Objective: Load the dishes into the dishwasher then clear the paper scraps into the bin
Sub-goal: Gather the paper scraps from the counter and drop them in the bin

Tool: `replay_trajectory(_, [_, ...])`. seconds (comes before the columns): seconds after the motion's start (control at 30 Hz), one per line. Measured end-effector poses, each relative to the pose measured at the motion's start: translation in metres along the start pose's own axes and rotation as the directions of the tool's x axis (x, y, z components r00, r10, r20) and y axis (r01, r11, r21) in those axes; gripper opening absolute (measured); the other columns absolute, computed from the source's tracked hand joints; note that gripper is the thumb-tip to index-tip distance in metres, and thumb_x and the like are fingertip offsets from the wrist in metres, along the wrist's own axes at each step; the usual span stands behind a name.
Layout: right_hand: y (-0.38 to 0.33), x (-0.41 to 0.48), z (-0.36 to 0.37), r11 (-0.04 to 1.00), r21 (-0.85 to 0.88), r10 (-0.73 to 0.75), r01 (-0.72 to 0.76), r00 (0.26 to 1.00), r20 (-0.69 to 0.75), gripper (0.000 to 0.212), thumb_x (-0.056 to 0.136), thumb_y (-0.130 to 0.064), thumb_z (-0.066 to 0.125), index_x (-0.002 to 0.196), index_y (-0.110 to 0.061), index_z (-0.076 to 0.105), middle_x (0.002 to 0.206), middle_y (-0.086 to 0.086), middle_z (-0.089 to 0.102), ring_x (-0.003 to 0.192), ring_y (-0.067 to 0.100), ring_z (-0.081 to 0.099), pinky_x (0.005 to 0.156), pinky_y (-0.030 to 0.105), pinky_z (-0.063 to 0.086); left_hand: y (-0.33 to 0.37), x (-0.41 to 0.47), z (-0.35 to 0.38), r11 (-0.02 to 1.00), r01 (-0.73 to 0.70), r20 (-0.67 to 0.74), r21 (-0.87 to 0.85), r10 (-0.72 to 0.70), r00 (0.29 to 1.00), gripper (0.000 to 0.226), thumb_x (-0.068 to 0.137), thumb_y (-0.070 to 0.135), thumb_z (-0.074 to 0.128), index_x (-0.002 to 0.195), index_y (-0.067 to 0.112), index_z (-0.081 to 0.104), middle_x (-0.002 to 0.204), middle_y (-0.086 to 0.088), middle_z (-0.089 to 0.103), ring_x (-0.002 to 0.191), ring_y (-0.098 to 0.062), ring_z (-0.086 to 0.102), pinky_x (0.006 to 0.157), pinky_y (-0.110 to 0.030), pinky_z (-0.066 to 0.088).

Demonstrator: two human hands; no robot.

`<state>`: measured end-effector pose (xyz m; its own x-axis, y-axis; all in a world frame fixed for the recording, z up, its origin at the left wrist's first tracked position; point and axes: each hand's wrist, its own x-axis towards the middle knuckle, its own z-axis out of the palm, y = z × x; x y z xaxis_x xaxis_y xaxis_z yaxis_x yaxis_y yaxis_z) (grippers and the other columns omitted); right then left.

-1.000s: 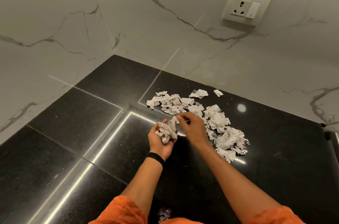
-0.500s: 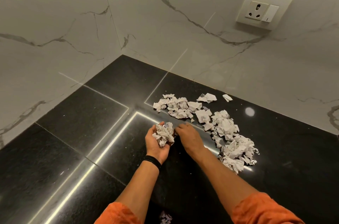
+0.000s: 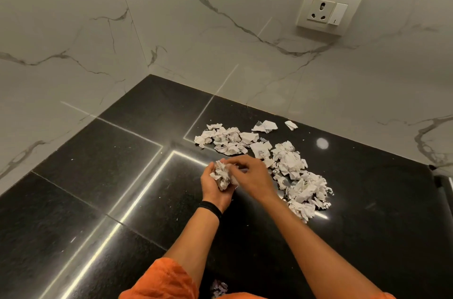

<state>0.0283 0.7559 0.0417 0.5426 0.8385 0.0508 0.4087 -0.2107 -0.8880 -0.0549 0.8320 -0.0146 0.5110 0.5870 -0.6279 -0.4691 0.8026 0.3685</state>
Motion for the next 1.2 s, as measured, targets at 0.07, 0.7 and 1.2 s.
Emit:
replay_trajectory(0.07, [-0.002,-0.002,0.009,0.981,-0.170,-0.085,0.096,0.994,0.070,0.020,0.090,-0.024,0.069,0.107,-0.024,0.078,0.103,-0.008,0.070,0.095,0.006,0.064,0.083,0.024,0.051,0.000,-0.002,0.002,1.000,0.008,0.016,-0.024,-0.008,1.000,0.035,0.102,0.036,0.042,0.099,0.009,0.064,0.087,-0.012,0.071,0.077,-0.026,0.072,0.066,-0.034,0.061])
replay_trajectory(0.7, [0.056,0.063,-0.008,0.776,-0.629,0.046,0.035,0.993,0.112,0.016,0.092,-0.011,0.064,0.104,-0.012,0.074,0.106,0.006,0.068,0.100,0.026,0.062,0.084,0.036,0.047,0.032,0.001,-0.023,0.975,-0.071,-0.013,-0.211,0.070,0.997,0.042,0.096,0.035,0.047,0.125,0.007,0.061,0.115,-0.020,0.067,0.101,-0.033,0.062,0.102,-0.046,0.046])
replay_trajectory(1.2, [0.053,0.013,0.022,0.869,-0.452,-0.054,0.199,0.948,0.314,0.023,0.087,-0.010,0.069,0.108,-0.018,0.075,0.108,0.001,0.074,0.105,0.021,0.066,0.094,0.039,0.051,0.033,0.001,-0.039,0.969,-0.093,0.004,-0.228,0.096,0.995,0.036,0.095,0.036,0.046,0.109,0.009,0.067,0.114,-0.017,0.067,0.108,-0.031,0.059,0.114,-0.046,0.037])
